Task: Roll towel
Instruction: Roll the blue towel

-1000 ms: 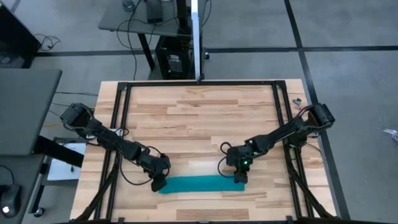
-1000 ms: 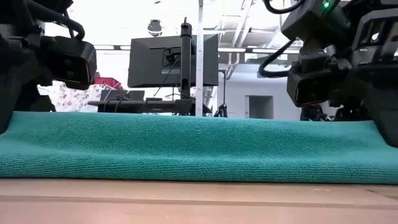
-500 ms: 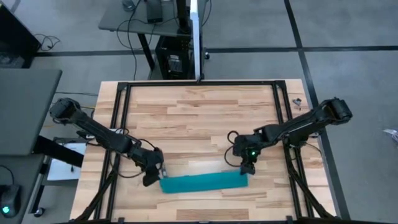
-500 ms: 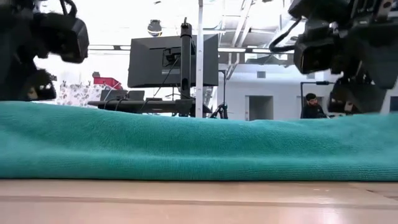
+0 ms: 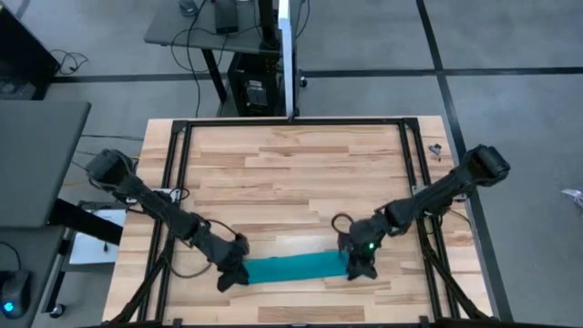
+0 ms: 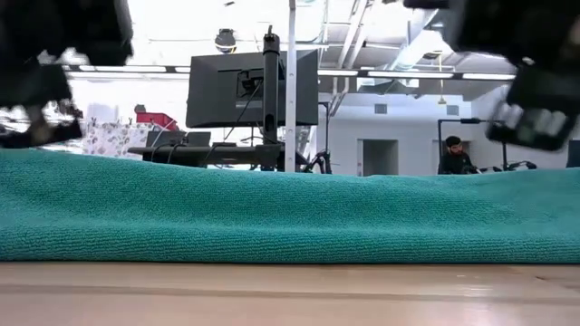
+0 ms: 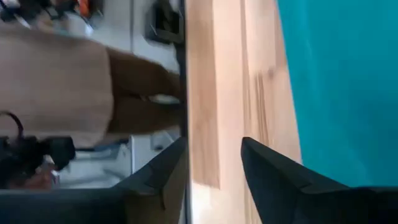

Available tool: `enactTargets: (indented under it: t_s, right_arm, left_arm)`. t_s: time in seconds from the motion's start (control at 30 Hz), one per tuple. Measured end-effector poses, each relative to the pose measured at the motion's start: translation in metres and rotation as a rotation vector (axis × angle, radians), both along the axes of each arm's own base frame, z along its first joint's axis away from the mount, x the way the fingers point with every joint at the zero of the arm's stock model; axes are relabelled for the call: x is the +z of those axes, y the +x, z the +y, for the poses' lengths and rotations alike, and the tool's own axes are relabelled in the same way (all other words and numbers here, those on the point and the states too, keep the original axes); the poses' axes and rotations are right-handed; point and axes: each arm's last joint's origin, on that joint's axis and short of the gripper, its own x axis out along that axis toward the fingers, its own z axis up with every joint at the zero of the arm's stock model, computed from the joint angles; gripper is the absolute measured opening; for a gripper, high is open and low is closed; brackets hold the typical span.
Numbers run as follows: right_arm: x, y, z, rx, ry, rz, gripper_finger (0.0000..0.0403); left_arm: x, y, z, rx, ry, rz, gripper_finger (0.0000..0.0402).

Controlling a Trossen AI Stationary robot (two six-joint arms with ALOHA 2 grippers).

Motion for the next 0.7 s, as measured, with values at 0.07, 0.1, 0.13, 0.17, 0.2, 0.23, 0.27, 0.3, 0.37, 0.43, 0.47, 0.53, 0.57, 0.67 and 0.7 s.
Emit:
enactTargets:
  t_s: [0.07,0.1,0.13,0.17,0.2,0.23,0.27,0.3,0.37,0.43,0.47,0.53,0.57,0.67,0.7]
  right_arm:
    - [-0.011,0.001,0.002,0.004,-0.02,0.04,0.0119]
    - [-0.016,0.002,0.001,0.0,-0.032,0.061,0.0115]
    - [-0.02,0.002,0.0,-0.002,-0.047,0.082,0.0111]
    - [-0.025,0.002,-0.002,-0.004,-0.064,0.108,0.0109]
    - [-0.029,0.002,-0.005,-0.005,-0.081,0.129,0.0107]
    - [-0.032,0.002,-0.007,-0.004,-0.097,0.143,0.0106]
    - [-0.034,0.002,-0.01,0.0,-0.114,0.158,0.0106]
    - [-0.036,0.002,-0.014,-0.002,-0.126,0.168,0.0105]
    - [-0.038,0.003,-0.022,-0.015,-0.144,0.186,0.0105]
    - [-0.039,0.006,-0.029,-0.03,-0.151,0.185,0.0105]
    - [-0.039,0.007,-0.033,-0.04,-0.152,0.183,0.0105]
    - [-0.039,0.01,-0.041,-0.058,-0.155,0.176,0.0105]
    - [-0.039,0.011,-0.044,-0.068,-0.156,0.173,0.0105]
    - [-0.039,0.014,-0.055,-0.099,-0.158,0.167,0.0105]
    - [-0.039,0.015,-0.059,-0.108,-0.159,0.164,0.0105]
  left_arm:
    - [-0.011,0.001,-0.003,0.004,0.011,0.042,0.013]
    - [-0.016,0.001,-0.003,0.008,0.023,0.066,0.013]
    - [-0.021,0.001,-0.003,0.009,0.039,0.09,0.013]
    - [-0.025,0.001,-0.001,0.014,0.053,0.11,0.013]
    - [-0.027,0.002,0.001,0.02,0.061,0.123,0.013]
    - [-0.028,0.003,0.003,0.026,0.068,0.135,0.013]
    - [-0.029,0.003,0.006,0.03,0.083,0.146,0.013]
    - [-0.03,0.003,0.009,0.032,0.095,0.157,0.013]
    - [-0.028,0.002,0.015,0.025,0.133,0.179,0.013]
    - [-0.026,0.0,0.023,0.021,0.175,0.198,0.013]
    - [-0.026,-0.001,0.028,0.017,0.2,0.21,0.013]
    - [-0.023,-0.002,0.038,0.019,0.239,0.229,0.013]
    - [-0.022,-0.003,0.043,0.016,0.262,0.236,0.013]
    - [-0.019,-0.005,0.058,0.006,0.327,0.268,0.013]
    - [-0.018,-0.007,0.064,0.004,0.348,0.282,0.013]
